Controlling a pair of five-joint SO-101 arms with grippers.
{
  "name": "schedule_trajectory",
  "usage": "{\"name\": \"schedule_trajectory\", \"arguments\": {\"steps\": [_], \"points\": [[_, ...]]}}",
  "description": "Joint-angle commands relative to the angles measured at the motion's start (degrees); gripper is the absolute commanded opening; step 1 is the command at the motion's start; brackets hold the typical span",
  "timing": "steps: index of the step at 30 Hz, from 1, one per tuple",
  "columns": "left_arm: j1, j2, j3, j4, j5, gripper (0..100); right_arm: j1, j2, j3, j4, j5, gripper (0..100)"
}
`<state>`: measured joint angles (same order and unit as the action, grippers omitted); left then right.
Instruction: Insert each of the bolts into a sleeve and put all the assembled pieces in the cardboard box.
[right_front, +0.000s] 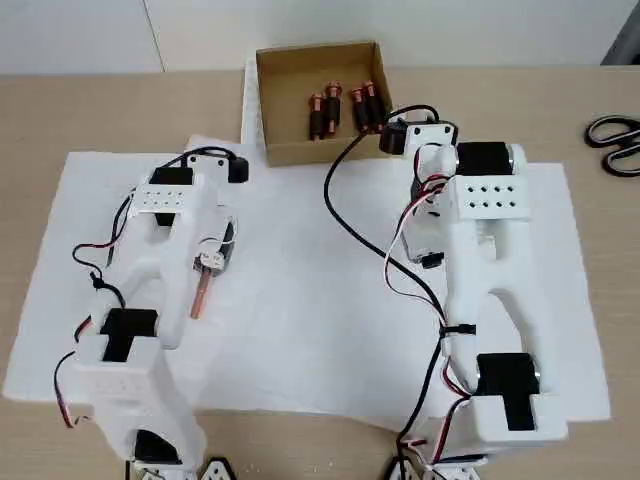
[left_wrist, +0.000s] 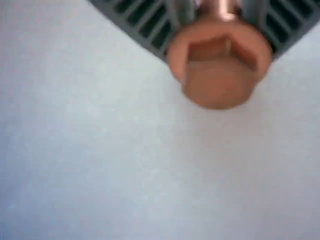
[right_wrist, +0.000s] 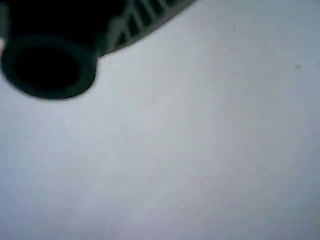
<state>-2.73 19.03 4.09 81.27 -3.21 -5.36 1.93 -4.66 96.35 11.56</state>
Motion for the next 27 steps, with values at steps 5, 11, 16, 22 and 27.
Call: {"name": "schedule_trajectory", "arguments": {"steps": [5,11,16,22,27], "points": [[0.00,-23.21,-1.10,4.40,0.35,1,0.13,-3.74,-0.79,-0.04,-0.26,0.4],[-0.18,-37.54,-1.10,9.05,0.62,1,-0.04,-14.73,-2.55,0.04,-0.18,0.4],[-0.26,-48.88,-0.75,12.92,0.62,1,-4.18,-27.91,-2.11,-0.04,-0.53,0.4],[0.00,-62.86,-0.75,10.81,2.37,1,-7.52,-42.77,-2.11,-0.13,-0.53,0.4],[0.00,-70.51,-0.66,7.03,10.37,1,-7.52,-51.56,2.81,-0.13,-0.62,0.4]]}}
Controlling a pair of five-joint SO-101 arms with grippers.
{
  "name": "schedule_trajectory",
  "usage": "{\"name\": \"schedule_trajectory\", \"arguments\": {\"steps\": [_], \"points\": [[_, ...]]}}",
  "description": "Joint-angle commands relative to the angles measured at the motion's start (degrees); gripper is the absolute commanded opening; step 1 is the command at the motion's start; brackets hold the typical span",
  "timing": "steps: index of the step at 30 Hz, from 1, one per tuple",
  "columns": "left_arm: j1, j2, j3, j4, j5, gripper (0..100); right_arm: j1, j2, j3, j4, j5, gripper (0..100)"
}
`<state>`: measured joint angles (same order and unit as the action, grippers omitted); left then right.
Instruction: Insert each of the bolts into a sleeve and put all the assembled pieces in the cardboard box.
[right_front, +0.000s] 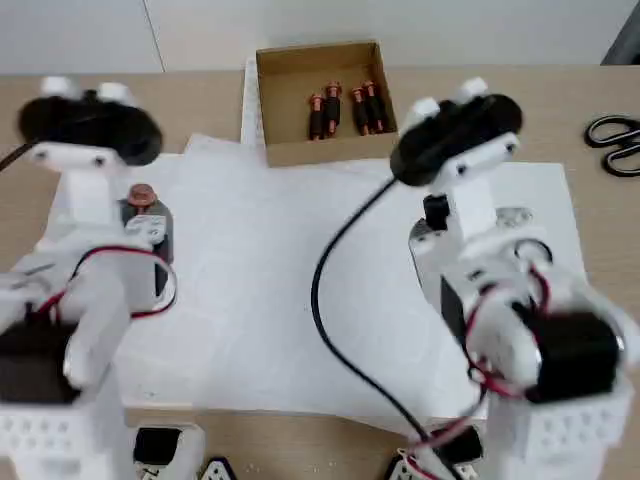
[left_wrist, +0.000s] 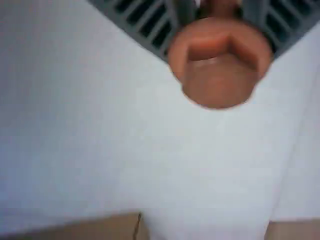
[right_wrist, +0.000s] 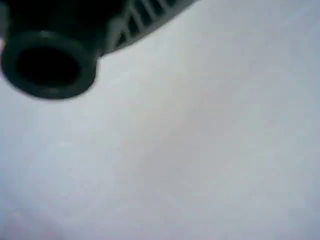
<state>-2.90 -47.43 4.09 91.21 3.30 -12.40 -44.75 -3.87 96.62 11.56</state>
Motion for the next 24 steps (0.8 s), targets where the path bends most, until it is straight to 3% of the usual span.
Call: {"name": "schedule_trajectory", "arguments": {"steps": [1,4,8,15,21,24], "points": [[0.18,-4.75,-0.66,-3.43,5.54,1,-0.48,-6.20,4.22,-0.48,-0.62,0.4],[0.18,-5.36,-0.22,-3.43,9.05,1,-0.22,-10.59,12.66,-3.30,-0.70,0.4],[0.18,-5.71,4.53,-5.54,12.84,1,-0.66,-17.19,28.22,-19.74,-0.70,0.4],[0.18,-5.71,16.57,-21.45,19.43,1,-7.87,-26.77,57.23,-49.80,-0.62,0.4],[0.35,-5.71,24.75,-33.41,25.14,1,-10.07,-28.00,68.84,-59.74,-0.88,0.4],[3.87,-5.71,27.30,-36.48,26.11,1,-12.18,-28.09,73.76,-62.99,-5.10,0.5]]}}
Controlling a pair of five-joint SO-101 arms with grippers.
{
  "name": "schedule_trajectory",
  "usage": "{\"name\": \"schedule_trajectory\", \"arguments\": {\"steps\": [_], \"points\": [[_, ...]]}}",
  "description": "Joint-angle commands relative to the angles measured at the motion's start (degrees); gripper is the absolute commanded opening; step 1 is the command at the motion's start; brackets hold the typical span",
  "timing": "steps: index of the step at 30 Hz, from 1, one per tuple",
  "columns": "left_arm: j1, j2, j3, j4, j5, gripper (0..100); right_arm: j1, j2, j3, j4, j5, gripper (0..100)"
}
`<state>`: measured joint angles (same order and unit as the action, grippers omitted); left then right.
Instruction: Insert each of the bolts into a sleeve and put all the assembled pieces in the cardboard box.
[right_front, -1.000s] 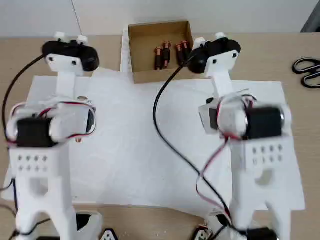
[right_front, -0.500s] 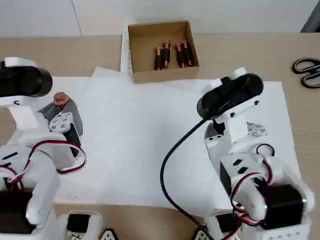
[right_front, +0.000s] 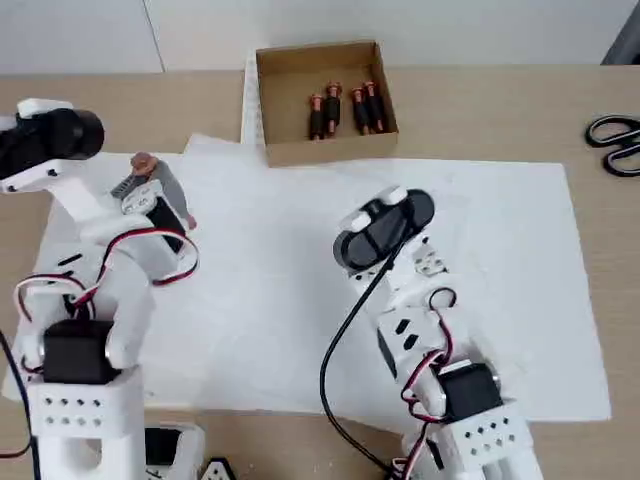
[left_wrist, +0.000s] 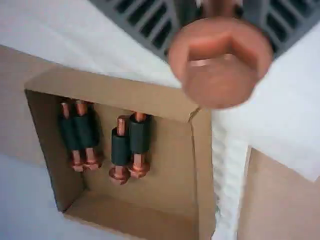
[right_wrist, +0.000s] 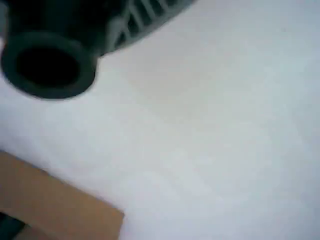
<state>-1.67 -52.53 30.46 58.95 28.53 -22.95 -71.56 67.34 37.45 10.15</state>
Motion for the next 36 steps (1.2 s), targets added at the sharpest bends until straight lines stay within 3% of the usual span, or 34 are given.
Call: {"name": "schedule_trajectory", "arguments": {"steps": [1,6,17,23,26,36], "points": [[4.57,-0.62,1.80,-5.19,0.88,1,-2.77,-1.27,4.22,-4.53,-5.80,0.5],[10.99,-0.44,3.82,-10.90,0.70,1,-7.69,-1.27,8.00,-5.76,-13.89,0.6],[12.66,-0.44,16.13,-27.25,-3.43,1,-11.47,-1.27,14.77,-15.34,-13.98,0.4],[19.08,-0.26,16.75,-23.56,-4.13,1,-13.67,-1.27,15.03,-16.75,-12.75,0.4],[19.60,-0.26,16.75,-21.36,-4.13,1,-13.67,-1.27,15.03,-16.66,-9.58,0.4],[22.15,-0.70,16.75,-17.49,-2.46,1,-13.67,-1.27,15.12,-16.48,-9.23,0.4]]}}
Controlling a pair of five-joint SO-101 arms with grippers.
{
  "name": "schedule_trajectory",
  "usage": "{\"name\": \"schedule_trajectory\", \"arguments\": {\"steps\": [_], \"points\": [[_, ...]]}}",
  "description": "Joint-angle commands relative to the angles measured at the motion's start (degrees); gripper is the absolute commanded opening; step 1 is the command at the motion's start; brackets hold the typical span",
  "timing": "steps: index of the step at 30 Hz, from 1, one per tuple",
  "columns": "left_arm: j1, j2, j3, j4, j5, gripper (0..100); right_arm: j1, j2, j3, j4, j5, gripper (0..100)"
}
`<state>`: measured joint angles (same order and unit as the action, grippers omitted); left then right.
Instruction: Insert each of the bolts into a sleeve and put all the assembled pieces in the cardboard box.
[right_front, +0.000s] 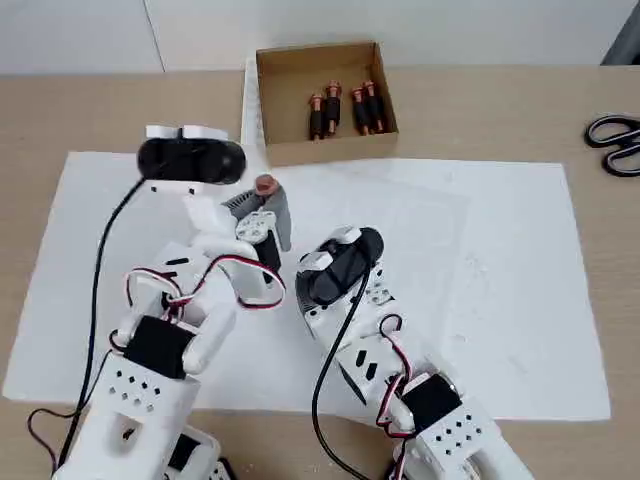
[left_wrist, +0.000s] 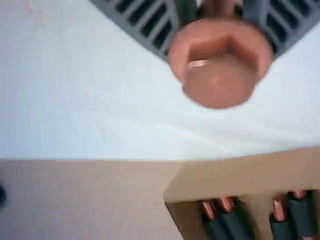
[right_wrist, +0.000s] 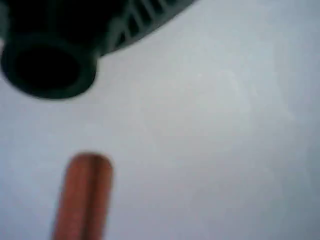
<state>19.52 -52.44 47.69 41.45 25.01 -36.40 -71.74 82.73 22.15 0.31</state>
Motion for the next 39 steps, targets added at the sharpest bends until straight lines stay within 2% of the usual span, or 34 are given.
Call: {"name": "schedule_trajectory", "arguments": {"steps": [1,12,21,39], "points": [[0.97,-0.79,-0.57,-0.35,1.93,1,-0.22,-1.10,-0.26,-1.19,0.62,0.4],[1.32,-0.79,-1.01,-0.70,5.71,1,-0.31,-1.10,-0.26,-1.19,0.53,0.4],[3.78,-0.70,-0.75,-0.44,5.71,1,-1.71,-1.10,-0.26,-1.27,0.53,0.4],[4.04,-0.70,1.45,1.76,5.45,1,-1.54,-1.10,-0.26,-1.27,0.70,0.4]]}}
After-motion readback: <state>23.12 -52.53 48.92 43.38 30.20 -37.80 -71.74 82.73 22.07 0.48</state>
